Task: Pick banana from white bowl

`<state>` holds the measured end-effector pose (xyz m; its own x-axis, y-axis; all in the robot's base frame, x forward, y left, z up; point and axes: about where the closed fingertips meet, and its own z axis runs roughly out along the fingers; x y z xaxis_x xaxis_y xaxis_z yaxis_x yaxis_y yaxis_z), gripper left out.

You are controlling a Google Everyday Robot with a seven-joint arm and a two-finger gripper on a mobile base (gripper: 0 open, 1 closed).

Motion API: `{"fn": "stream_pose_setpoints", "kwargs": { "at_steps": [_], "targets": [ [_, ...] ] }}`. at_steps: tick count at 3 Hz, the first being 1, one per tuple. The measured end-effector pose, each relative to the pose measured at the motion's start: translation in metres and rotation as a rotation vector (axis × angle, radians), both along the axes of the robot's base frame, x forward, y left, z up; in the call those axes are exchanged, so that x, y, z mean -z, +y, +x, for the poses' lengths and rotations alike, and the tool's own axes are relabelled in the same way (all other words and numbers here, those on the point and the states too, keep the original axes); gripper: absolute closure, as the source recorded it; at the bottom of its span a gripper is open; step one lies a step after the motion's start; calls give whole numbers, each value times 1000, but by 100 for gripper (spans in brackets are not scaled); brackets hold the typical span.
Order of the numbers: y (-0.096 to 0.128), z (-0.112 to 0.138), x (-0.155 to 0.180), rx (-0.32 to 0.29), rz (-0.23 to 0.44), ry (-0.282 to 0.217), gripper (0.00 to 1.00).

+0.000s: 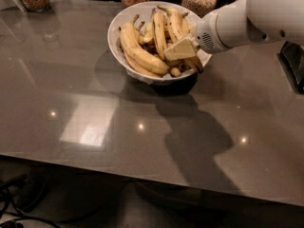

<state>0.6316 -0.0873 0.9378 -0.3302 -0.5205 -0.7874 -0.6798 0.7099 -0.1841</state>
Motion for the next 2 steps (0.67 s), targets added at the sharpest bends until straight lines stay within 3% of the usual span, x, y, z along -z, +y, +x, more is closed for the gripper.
{"fn": "stream_pose_setpoints", "kwargs": {
  "at_steps": [2],
  "targets": [
    [5,2,-5,-6,-19,-10,76]
  ]
}}
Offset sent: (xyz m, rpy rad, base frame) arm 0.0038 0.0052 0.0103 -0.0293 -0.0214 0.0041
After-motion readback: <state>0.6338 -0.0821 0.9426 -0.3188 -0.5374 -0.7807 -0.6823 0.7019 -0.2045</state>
